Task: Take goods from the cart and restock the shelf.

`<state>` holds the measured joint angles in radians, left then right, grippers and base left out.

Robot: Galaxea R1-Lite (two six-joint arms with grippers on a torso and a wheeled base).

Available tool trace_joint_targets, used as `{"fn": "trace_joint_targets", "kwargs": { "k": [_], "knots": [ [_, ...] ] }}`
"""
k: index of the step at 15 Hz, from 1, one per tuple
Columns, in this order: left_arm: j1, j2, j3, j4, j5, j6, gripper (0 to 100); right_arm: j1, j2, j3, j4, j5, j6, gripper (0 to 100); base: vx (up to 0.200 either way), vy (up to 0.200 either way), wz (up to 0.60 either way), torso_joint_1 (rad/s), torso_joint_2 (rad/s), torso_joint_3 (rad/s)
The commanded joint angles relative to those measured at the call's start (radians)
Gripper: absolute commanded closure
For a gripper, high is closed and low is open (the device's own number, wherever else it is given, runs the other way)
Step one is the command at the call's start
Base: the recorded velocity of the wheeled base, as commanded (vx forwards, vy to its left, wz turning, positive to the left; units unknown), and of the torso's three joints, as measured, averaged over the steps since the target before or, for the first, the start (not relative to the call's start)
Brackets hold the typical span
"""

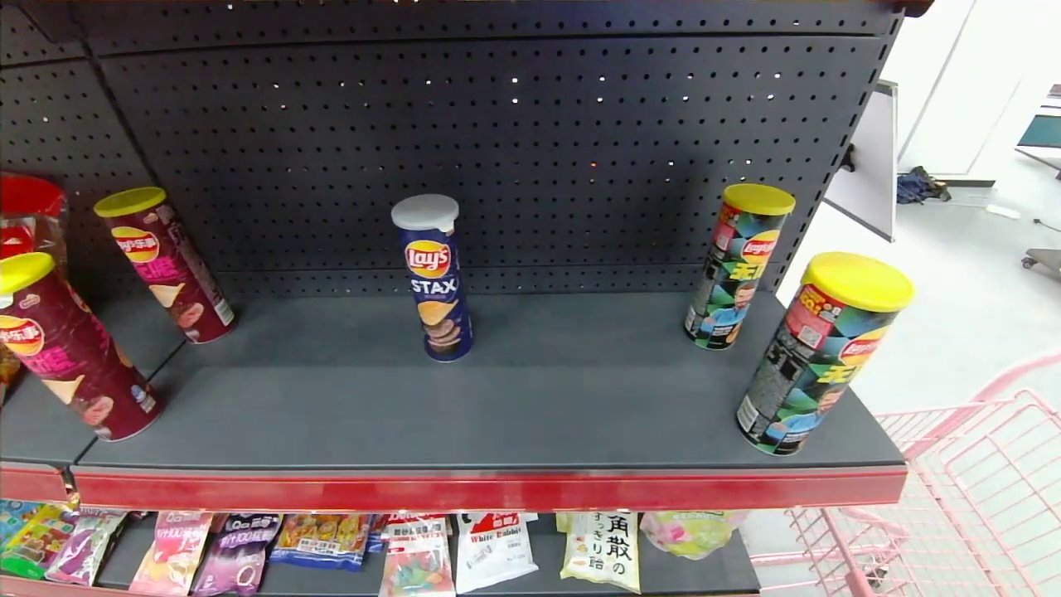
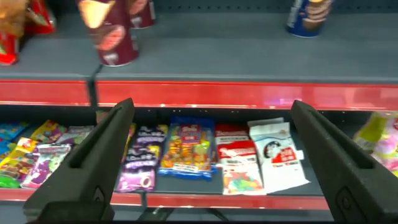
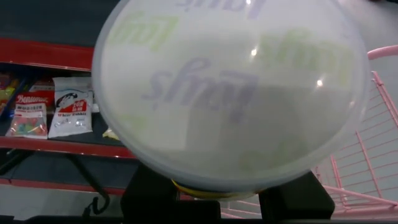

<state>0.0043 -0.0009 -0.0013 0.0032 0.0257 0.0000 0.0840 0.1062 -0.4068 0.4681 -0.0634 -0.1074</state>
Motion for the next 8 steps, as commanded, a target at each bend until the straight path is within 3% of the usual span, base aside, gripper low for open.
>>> {"fn": "trace_joint_targets", "kwargs": {
  "k": [1,8],
  "knots": [
    [0.000,0.001,0.000,0.000,0.000,0.000,0,0.000,-0.010,0.008,0.000,0.001,0.002,100,0.000,0.200,0.00,0.002,0.00,0.007],
    [0.000,0.001,0.000,0.000,0.000,0.000,0,0.000,-0.010,0.083,-0.114,0.007,0.002,100,0.000,0.200,0.00,0.002,0.00,0.005]
  ]
}}
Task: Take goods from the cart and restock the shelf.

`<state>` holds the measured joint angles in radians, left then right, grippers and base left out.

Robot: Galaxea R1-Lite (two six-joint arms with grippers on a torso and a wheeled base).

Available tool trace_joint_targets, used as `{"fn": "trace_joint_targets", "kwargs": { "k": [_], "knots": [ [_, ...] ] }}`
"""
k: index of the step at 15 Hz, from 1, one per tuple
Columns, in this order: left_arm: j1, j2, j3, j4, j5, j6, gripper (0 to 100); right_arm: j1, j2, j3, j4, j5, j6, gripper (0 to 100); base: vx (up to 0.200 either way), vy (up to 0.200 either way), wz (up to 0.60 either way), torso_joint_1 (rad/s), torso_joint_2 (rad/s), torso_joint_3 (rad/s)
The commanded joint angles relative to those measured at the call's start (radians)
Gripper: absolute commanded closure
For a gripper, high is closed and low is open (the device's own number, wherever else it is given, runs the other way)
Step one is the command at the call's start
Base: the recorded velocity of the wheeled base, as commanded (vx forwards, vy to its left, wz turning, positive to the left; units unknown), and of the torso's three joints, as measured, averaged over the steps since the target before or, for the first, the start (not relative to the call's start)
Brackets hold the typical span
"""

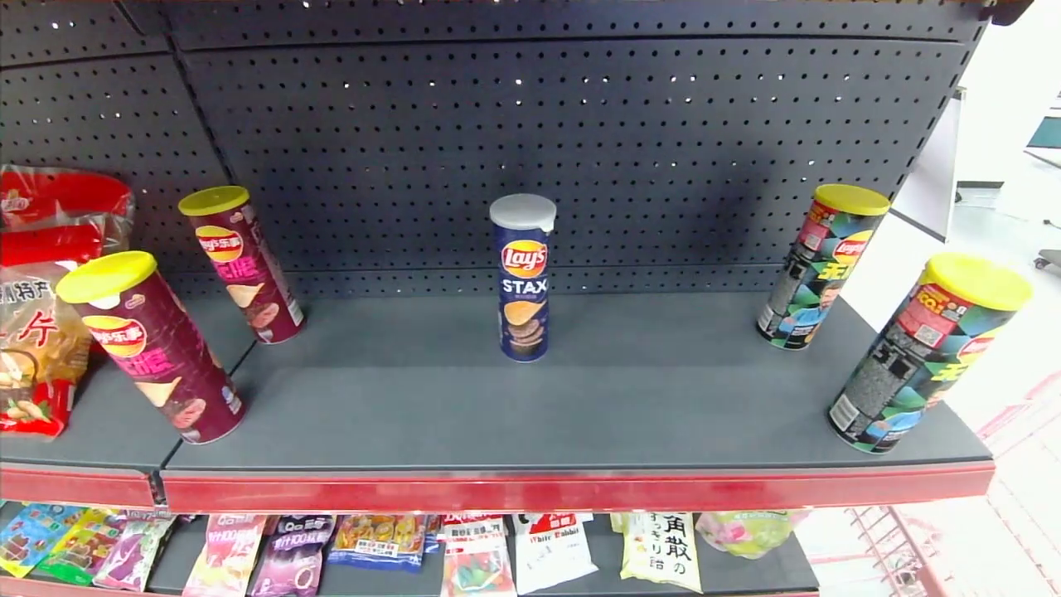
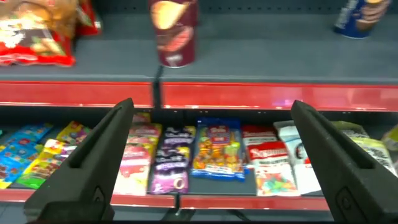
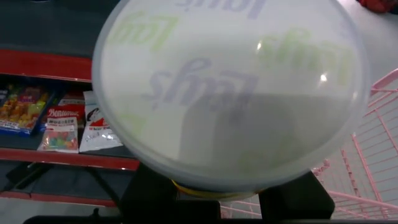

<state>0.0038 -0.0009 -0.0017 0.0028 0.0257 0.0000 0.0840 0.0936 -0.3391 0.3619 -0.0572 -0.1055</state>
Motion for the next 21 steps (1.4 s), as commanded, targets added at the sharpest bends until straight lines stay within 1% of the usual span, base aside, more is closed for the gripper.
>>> {"fn": "trace_joint_targets", "kwargs": {
  "k": [1,5,6,7,8,9,10,11,12,13,14,15,16,17,18,19,20,21],
  "knots": [
    [0.001,0.001,0.000,0.000,0.000,0.000,0,0.000,0.003,0.023,-0.017,0.002,0.000,100,0.000,0.000,0.00,0.000,0.00,0.000],
    [0.001,0.001,0.000,0.000,0.000,0.000,0,0.000,0.003,0.042,-0.015,0.128,0.004,100,0.000,0.000,0.00,0.000,0.00,0.000],
    [0.001,0.001,0.000,0.000,-0.001,0.002,0,0.000,0.003,0.055,-0.020,0.183,0.010,100,0.000,0.000,0.00,0.000,0.00,0.000],
    [0.001,0.005,-0.001,0.003,-0.003,0.003,0,0.000,0.003,0.063,-0.021,0.214,0.020,100,0.000,0.000,0.00,0.000,0.00,0.000],
    [-0.001,0.018,-0.001,0.002,-0.003,0.008,0,0.000,0.003,0.065,-0.021,0.223,0.021,100,0.000,0.000,0.00,0.000,0.00,0.000],
    [-0.004,0.021,-0.001,0.000,-0.027,0.051,0,0.000,0.003,0.072,-0.020,0.238,0.021,100,0.000,0.000,0.00,0.000,0.00,0.000],
    [-0.008,0.062,-0.064,-0.001,-0.127,0.041,0,0.000,0.003,0.080,-0.020,0.255,0.018,100,0.000,0.000,0.00,0.000,0.00,0.000],
    [-0.010,0.186,-0.169,0.000,-0.158,-0.002,0,0.000,0.003,0.085,-0.018,0.257,0.015,100,0.000,0.000,0.00,0.000,0.00,0.000],
    [-0.022,0.469,-0.435,0.000,-0.207,-0.101,0,0.000,0.003,0.109,-0.021,0.260,0.009,100,0.000,0.000,0.00,0.000,0.00,0.000],
    [-0.042,0.564,-0.518,-0.001,-0.253,-0.092,0,0.000,0.003,0.117,-0.021,0.260,0.001,100,0.000,0.000,0.00,0.000,0.00,0.000],
    [-0.077,0.688,-0.589,-0.012,-0.343,-0.015,0,0.000,0.003,0.135,-0.023,0.260,-0.003,100,0.000,0.000,0.00,0.000,0.00,0.000],
    [-0.096,0.729,-0.590,-0.021,-0.386,0.028,0,0.000,0.003,0.144,-0.023,0.260,-0.005,100,0.000,0.000,0.00,0.000,0.00,0.000],
    [-0.137,0.818,-0.566,-0.035,-0.495,0.091,0,0.000,0.003,0.155,-0.023,0.260,-0.006,100,0.000,0.000,0.00,0.000,0.00,0.000],
    [-0.145,0.881,-0.567,-0.058,-0.552,0.106,0,0.002,0.003,0.155,-0.023,0.260,-0.013,100,0.000,0.000,0.00,0.000,0.00,0.000],
    [-0.156,0.960,-0.575,-0.095,-0.607,0.110,0,0.000,0.003,0.155,-0.023,0.258,-0.016,100,0.000,0.000,0.00,0.000,0.00,0.000],
    [-0.165,1.061,-0.583,-0.153,-0.664,0.112,0,0.000,0.003,0.155,-0.023,0.255,-0.022,100,0.000,0.000,0.00,0.000,0.00,0.000],
    [-0.185,1.115,-0.589,-0.190,-0.685,0.115,0,0.000,0.003,0.155,-0.023,0.255,-0.025,100,0.000,0.000,0.00,0.000,0.00,0.000],
    [-0.266,1.280,-0.609,-0.328,-0.695,0.147,0,0.000,0.003,0.155,-0.023,0.255,-0.029,100,0.000,0.000,0.00,0.000,0.00,0.000]
  ]
}}
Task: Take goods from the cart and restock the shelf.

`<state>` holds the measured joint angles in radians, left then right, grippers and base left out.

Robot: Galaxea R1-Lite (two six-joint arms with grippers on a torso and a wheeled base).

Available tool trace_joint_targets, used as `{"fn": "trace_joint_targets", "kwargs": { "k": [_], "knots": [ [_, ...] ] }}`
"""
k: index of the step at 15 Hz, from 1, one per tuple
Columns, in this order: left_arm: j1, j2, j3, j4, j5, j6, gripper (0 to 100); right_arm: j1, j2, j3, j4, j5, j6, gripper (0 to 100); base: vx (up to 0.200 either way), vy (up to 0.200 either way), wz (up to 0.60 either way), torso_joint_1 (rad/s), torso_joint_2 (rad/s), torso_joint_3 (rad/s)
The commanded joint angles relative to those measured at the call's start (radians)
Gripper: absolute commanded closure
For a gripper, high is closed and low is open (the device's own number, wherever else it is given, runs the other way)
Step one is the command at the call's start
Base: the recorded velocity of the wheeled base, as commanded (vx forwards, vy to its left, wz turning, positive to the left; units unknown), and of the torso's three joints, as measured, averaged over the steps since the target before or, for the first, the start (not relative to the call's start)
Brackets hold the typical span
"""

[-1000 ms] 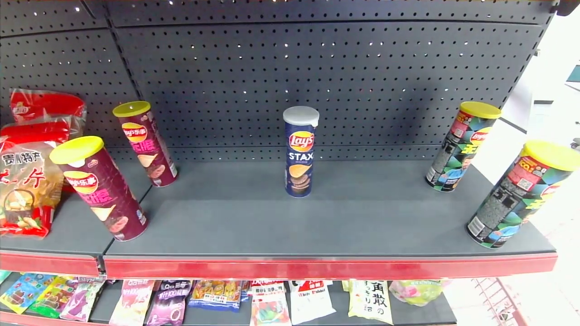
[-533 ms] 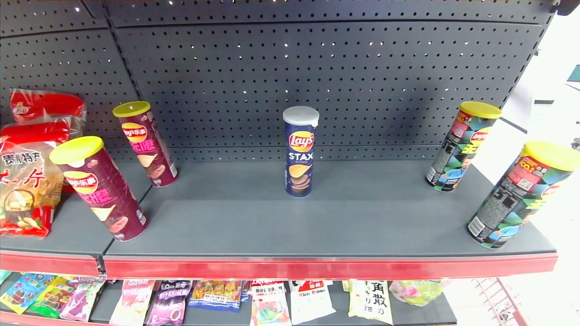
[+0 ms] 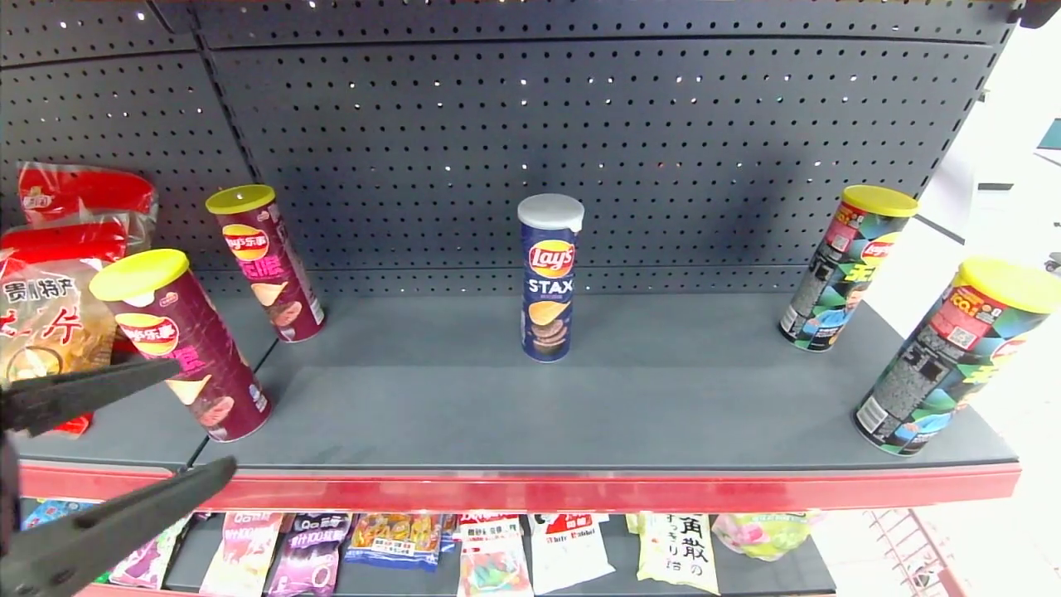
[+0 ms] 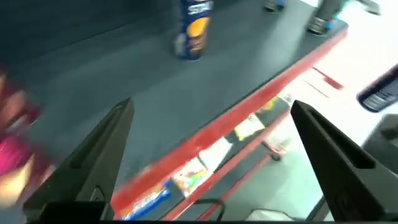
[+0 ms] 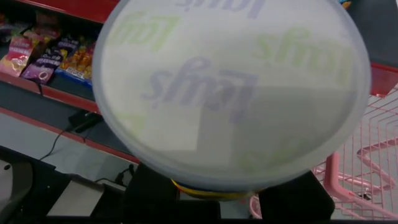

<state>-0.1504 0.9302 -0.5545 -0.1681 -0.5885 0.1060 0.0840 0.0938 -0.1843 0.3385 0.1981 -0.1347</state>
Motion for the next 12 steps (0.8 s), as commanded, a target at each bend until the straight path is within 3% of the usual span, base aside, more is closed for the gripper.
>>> {"fn": "trace_joint_targets", "kwargs": {
  "k": [1,3,5,7,10,12],
  "knots": [
    [-0.156,0.461,-0.079,-0.255,-0.082,0.051,0,0.000,0.003,0.000,0.000,0.001,0.000,100,0.000,0.000,0.00,0.000,0.00,0.000],
    [-0.192,0.659,-0.168,-0.381,-0.079,0.052,0,0.000,0.003,0.000,0.000,0.000,0.010,100,0.000,0.000,0.00,0.000,0.00,0.000],
    [-0.202,0.819,-0.298,-0.430,-0.050,0.072,0,0.000,0.003,0.000,0.000,-0.002,0.017,100,0.000,0.000,0.00,0.000,0.00,0.000],
    [-0.205,0.927,-0.418,-0.436,-0.042,0.113,0,0.000,0.003,0.000,0.000,-0.002,0.020,100,0.000,0.000,0.00,0.000,0.00,0.000],
    [-0.216,1.027,-0.555,-0.439,-0.040,0.116,0,0.000,0.003,0.000,0.000,-0.005,0.049,100,0.000,0.000,0.00,0.000,0.00,0.000],
    [-0.227,1.044,-0.587,-0.441,-0.048,0.115,0,0.000,0.003,0.000,0.000,-0.005,0.049,100,0.000,0.000,0.00,0.000,0.00,0.000]
  ]
}}
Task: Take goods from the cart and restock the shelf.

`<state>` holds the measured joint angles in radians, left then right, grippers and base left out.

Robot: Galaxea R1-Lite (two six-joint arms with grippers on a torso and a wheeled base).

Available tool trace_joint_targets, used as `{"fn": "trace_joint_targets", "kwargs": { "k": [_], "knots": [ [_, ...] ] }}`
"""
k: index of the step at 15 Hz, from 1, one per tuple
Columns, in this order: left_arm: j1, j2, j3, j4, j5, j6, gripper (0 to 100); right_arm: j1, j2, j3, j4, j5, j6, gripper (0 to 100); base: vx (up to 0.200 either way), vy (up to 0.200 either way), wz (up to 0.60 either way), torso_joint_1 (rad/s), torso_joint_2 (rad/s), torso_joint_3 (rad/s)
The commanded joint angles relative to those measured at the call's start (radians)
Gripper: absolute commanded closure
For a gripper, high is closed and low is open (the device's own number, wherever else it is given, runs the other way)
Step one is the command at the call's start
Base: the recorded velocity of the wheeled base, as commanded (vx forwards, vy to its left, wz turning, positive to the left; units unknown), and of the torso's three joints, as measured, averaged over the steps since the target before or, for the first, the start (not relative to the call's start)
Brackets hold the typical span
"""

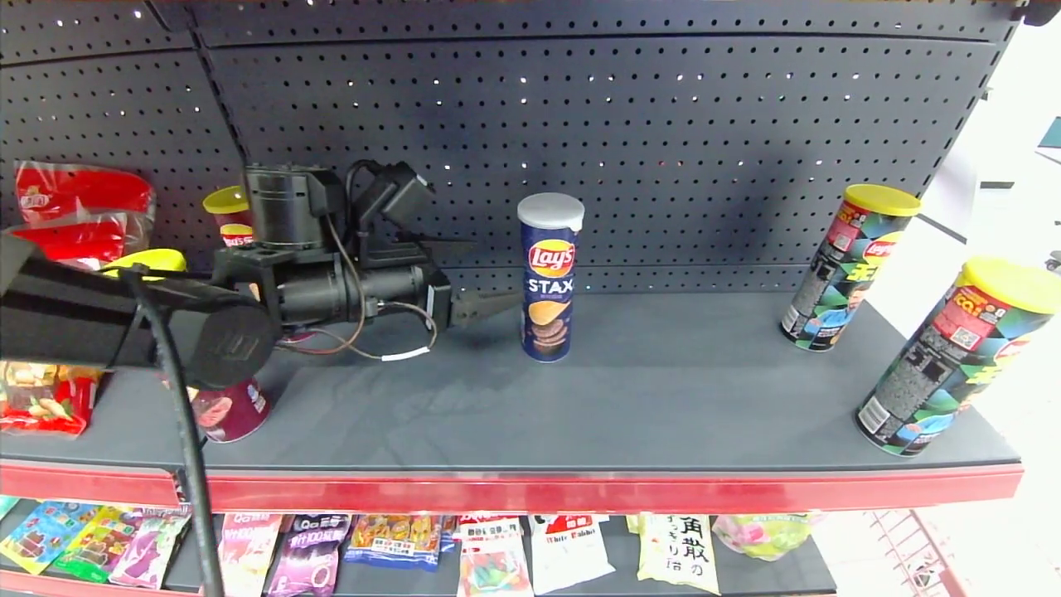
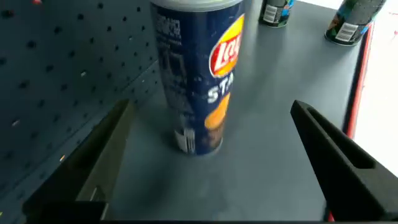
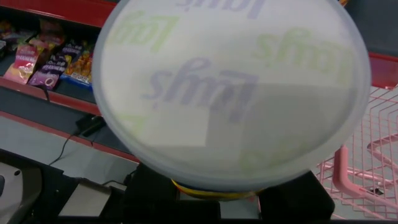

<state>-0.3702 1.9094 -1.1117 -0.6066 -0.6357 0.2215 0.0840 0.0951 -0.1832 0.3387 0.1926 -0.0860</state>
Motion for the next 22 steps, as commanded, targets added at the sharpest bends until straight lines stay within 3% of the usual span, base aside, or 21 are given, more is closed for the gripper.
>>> {"fn": "trace_joint_targets", "kwargs": {
  "k": [1,9,22],
  "knots": [
    [-0.015,0.092,-0.069,-0.002,-0.002,-0.001,0,0.000,0.002,-0.001,0.000,0.001,0.000,100,0.000,0.000,0.00,0.000,0.00,0.000],
    [-0.016,0.229,-0.324,0.005,-0.001,-0.008,0,0.000,0.002,-0.001,0.000,0.001,0.000,100,0.000,0.000,0.00,0.000,0.00,0.000],
    [-0.073,0.243,-0.358,0.088,-0.004,-0.010,0,0.000,0.002,-0.001,0.000,-0.001,0.008,100,0.000,0.000,0.00,0.000,0.00,0.000]
  ]
}}
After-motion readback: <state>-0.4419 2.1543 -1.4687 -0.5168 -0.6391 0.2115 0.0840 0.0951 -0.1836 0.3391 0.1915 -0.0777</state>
